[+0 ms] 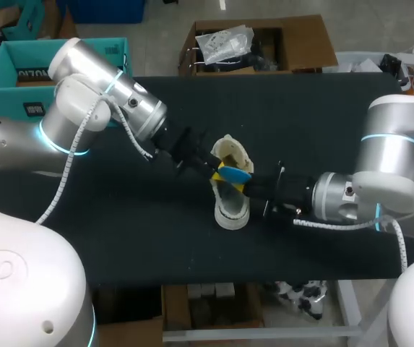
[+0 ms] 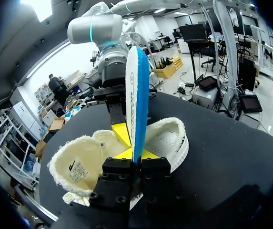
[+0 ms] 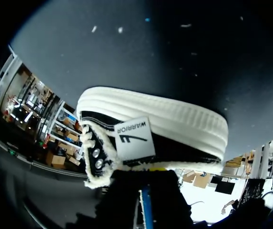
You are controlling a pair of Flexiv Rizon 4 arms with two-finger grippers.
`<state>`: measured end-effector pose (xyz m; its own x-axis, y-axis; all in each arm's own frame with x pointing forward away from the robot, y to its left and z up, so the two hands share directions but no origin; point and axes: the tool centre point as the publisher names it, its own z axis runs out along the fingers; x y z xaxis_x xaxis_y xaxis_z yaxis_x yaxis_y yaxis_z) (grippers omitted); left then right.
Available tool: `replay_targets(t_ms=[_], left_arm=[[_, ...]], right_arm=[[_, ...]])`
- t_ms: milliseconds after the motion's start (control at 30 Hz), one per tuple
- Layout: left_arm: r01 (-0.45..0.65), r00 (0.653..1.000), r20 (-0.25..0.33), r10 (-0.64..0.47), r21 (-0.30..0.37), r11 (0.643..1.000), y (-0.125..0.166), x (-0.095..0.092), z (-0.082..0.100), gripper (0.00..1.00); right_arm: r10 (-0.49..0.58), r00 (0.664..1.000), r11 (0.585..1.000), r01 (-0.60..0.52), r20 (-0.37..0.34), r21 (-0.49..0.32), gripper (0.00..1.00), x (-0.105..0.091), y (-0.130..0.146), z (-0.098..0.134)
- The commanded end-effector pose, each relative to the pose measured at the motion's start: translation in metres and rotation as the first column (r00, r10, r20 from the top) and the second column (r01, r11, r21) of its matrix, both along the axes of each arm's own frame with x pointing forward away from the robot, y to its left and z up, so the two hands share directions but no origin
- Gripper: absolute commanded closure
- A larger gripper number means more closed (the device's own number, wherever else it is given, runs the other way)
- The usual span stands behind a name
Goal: Open the shoe tongue, take the insole out of the shoe, put the insole back into the shoe, and pack the shoe into the shoebox
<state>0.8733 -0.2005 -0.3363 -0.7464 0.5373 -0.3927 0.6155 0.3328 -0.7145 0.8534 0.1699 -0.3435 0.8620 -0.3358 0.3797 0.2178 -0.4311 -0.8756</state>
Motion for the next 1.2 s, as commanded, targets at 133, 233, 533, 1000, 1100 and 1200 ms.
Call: replay_targets(t_ms=[133, 233, 533, 1000, 1100, 1200], left_arm=[[0.003, 1.0, -0.01, -0.003, -0.02, 1.0, 0.002, 0.001, 0.001, 0.54], [0.011, 1.0, -0.003, -0.011, -0.034, 0.999, 0.007, -0.006, 0.006, 0.51], [0.034, 0.999, 0.035, -0.032, -0.055, 0.998, 0.012, -0.021, 0.019, 0.68], [0.037, 0.998, 0.062, -0.034, -0.045, 0.998, 0.007, -0.029, 0.016, 1.0], [0.03, 0.997, 0.068, -0.027, -0.048, 0.998, 0.009, -0.031, 0.016, 1.0], [0.024, 0.997, 0.07, -0.021, -0.054, 0.998, 0.011, -0.032, 0.017, 1.0]], right_arm=[[-0.015, 1.0, 1.0, 0.014, -0.01, -0.02, 1.0, 0.001, 0.008, 0.001], [-0.025, 1.0, 0.999, 0.024, -0.014, -0.027, 1.0, -0.003, 0.006, 0.003], [-0.039, 0.999, 0.998, 0.038, -0.024, -0.043, 1.0, -0.008, 0.002, 0.005], [-0.009, 0.998, 0.996, 0.004, -0.058, -0.092, 0.56, -0.02, 0.012, 0.019], [-0.01, 0.998, 0.993, 0.002, -0.061, -0.116, 0.59, -0.031, 0.016, 0.027], [-0.01, 0.998, 0.991, 0.003, -0.054, -0.131, 0.72, -0.04, 0.019, 0.033]])
